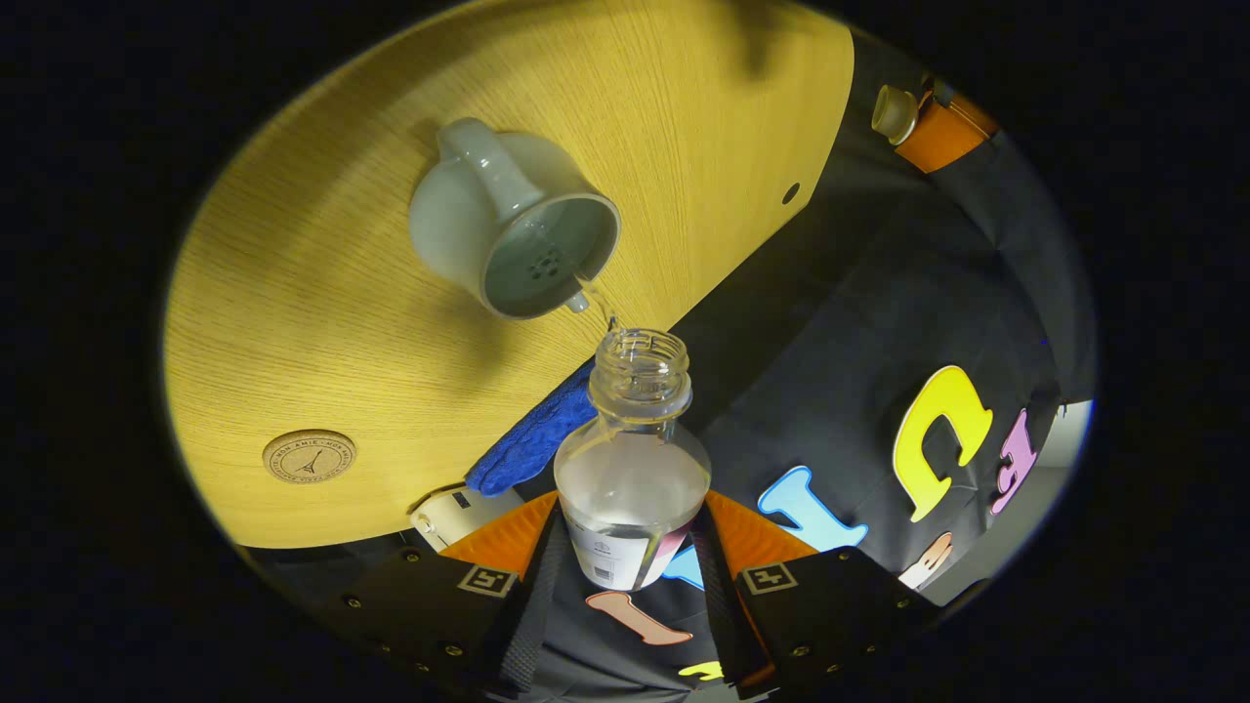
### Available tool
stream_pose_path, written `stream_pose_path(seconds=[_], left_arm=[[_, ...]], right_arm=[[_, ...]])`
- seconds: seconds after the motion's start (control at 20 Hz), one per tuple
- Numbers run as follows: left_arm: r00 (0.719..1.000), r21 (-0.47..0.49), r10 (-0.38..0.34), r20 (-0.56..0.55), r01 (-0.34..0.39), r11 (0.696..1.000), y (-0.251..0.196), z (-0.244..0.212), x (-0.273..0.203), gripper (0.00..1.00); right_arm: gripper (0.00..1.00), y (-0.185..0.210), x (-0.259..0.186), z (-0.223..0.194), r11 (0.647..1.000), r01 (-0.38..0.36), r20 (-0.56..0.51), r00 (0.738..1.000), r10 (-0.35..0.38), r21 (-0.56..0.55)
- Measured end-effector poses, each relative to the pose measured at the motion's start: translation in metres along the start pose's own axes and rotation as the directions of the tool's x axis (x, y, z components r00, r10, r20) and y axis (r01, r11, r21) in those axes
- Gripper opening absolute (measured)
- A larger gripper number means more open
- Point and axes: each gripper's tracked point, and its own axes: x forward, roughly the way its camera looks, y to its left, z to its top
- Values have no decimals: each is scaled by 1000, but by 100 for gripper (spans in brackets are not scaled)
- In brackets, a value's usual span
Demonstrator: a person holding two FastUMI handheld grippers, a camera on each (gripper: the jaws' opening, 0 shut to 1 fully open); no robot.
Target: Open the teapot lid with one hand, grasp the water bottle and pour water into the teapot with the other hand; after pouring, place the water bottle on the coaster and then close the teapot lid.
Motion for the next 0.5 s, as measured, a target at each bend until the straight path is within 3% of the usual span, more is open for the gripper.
stream_pose_path(seconds=[0.5], left_arm=[[1000, -10, 1, 9, -1, 1000, 4, -2, -4, 10]], right_arm=[[68, -4, -1, 7, 995, -13, -3, 1000, 13, -95]])
